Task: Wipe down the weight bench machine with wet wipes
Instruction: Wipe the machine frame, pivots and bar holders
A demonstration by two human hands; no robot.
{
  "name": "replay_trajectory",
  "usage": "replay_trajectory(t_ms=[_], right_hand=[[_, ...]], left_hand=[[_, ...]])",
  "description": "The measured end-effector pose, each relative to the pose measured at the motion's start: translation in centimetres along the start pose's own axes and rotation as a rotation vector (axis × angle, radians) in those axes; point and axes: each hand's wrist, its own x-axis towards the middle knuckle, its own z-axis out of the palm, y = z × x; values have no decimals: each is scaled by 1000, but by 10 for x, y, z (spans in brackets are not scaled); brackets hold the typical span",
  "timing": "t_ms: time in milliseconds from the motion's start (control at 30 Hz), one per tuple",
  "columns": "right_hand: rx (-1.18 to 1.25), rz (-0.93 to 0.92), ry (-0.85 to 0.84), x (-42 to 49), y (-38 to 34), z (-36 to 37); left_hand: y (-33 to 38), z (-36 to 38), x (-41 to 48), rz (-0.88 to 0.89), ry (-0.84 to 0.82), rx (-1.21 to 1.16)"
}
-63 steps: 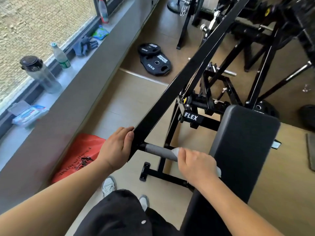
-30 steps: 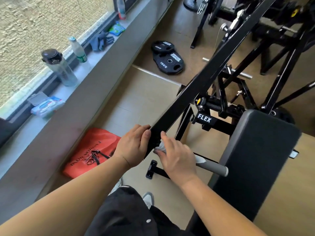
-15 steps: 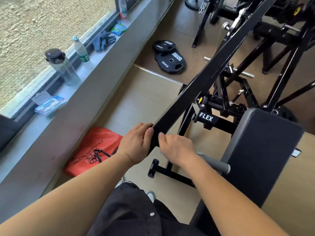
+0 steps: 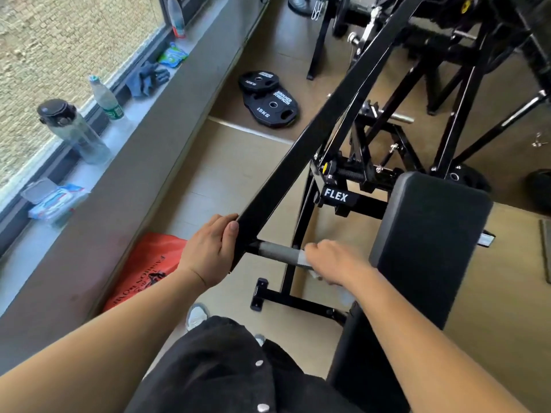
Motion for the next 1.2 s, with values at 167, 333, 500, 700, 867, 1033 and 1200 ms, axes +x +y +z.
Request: replay_trajectory(t_ms=[167, 333, 500, 700, 867, 1033, 1200], right_hand=[[-101, -96, 514, 3, -68, 42], [-226, -280, 645, -14, -30, 84], [-171, -151, 782, -38, 30, 73], [-113, -74, 652, -12, -33, 69], [120, -244, 804, -8, -34, 83], [755, -180, 948, -28, -28, 70], [439, -628, 900, -17, -100, 73]], left_hand=[[1, -2, 1, -13, -35, -6], [-2, -3, 1, -27, -50, -14], [0, -5, 1, -18, -39, -24], [3, -5, -1, -33, -80, -14], [6, -12, -1, -112, -170, -74], [-2, -19, -33, -209, -32, -390], [-7, -20, -40, -369, 122, -588]])
